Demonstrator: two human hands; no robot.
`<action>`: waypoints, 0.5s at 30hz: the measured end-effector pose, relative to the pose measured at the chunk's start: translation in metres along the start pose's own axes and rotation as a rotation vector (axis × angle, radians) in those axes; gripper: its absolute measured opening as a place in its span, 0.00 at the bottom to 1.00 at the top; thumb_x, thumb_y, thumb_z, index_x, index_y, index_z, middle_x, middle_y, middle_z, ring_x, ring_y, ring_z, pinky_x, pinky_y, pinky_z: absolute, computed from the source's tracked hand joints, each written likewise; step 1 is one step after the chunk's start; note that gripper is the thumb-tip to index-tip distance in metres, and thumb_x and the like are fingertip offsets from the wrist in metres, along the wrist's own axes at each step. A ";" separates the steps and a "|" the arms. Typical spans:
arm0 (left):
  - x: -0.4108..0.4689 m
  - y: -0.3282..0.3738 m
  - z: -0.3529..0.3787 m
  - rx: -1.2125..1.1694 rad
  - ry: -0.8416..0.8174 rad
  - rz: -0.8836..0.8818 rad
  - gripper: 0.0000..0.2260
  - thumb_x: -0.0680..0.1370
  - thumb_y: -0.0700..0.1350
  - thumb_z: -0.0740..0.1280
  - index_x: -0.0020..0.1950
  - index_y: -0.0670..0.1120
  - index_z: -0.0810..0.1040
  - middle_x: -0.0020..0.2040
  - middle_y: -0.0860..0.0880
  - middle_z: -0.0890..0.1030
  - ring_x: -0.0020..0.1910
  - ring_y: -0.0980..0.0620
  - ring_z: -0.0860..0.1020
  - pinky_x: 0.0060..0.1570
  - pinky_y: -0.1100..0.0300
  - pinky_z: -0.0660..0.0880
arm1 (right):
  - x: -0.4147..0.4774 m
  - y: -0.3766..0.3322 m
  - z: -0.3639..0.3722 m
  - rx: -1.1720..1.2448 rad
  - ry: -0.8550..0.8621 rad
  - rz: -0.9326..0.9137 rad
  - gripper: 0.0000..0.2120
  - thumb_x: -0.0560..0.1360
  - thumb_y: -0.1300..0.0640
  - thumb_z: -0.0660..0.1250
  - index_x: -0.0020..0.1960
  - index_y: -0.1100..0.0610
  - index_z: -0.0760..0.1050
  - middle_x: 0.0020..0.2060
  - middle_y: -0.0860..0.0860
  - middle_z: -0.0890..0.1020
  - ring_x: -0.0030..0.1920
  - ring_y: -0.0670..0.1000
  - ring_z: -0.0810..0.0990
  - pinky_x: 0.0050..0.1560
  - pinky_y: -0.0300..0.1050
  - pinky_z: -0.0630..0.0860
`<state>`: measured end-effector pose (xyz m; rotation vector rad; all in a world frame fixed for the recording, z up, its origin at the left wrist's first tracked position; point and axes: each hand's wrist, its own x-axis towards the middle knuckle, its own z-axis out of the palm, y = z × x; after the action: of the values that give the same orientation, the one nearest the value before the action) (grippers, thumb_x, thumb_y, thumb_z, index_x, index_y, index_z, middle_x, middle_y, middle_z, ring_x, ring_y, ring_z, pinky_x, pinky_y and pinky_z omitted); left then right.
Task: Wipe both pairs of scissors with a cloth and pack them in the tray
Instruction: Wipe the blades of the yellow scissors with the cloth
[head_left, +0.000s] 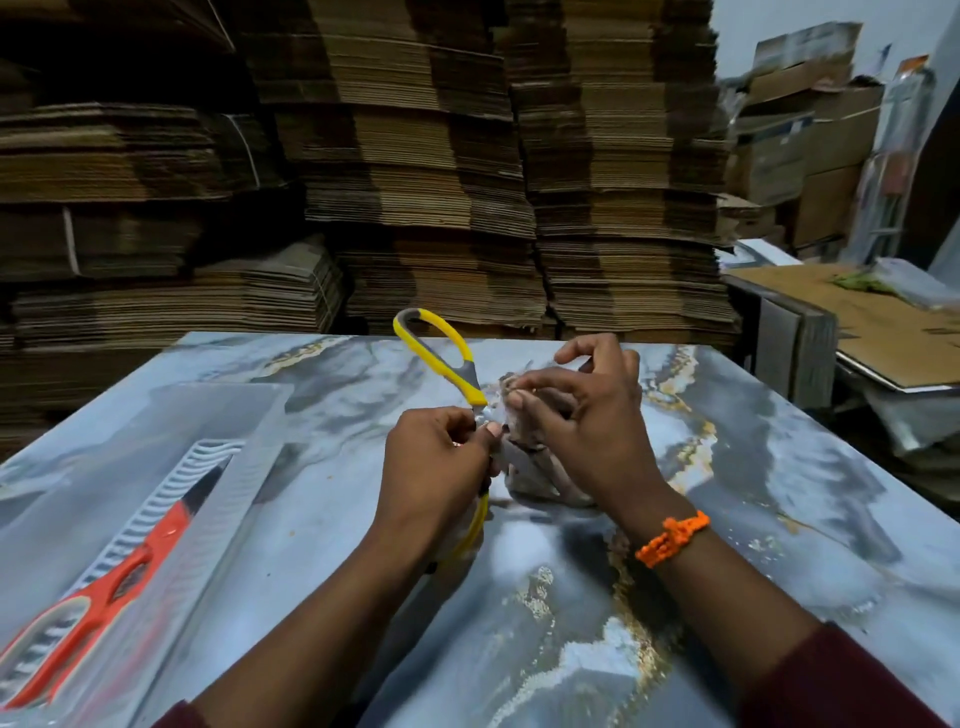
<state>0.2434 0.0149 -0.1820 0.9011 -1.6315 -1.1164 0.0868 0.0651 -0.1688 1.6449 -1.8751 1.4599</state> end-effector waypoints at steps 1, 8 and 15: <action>-0.002 0.003 0.001 -0.025 -0.007 -0.007 0.12 0.78 0.38 0.71 0.34 0.41 0.82 0.25 0.47 0.80 0.25 0.49 0.76 0.25 0.60 0.74 | 0.003 0.006 -0.002 -0.038 0.023 0.016 0.04 0.72 0.50 0.78 0.47 0.44 0.86 0.54 0.48 0.71 0.57 0.49 0.67 0.57 0.61 0.75; -0.004 0.013 0.009 -0.136 -0.018 -0.023 0.12 0.79 0.40 0.71 0.36 0.39 0.83 0.27 0.46 0.81 0.26 0.50 0.79 0.35 0.51 0.80 | 0.010 0.029 -0.010 0.095 0.133 0.230 0.02 0.76 0.55 0.75 0.48 0.52 0.86 0.51 0.52 0.79 0.55 0.54 0.78 0.54 0.50 0.79; 0.009 0.002 -0.014 -0.072 -0.026 -0.078 0.11 0.79 0.41 0.71 0.36 0.40 0.84 0.28 0.41 0.83 0.26 0.48 0.78 0.41 0.41 0.82 | 0.023 0.028 -0.047 0.806 -0.107 0.635 0.05 0.82 0.59 0.67 0.55 0.61 0.78 0.44 0.56 0.87 0.44 0.54 0.88 0.45 0.43 0.85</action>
<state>0.2535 0.0039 -0.1750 0.9130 -1.5783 -1.2373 0.0363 0.0843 -0.1444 1.4452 -2.1295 2.7096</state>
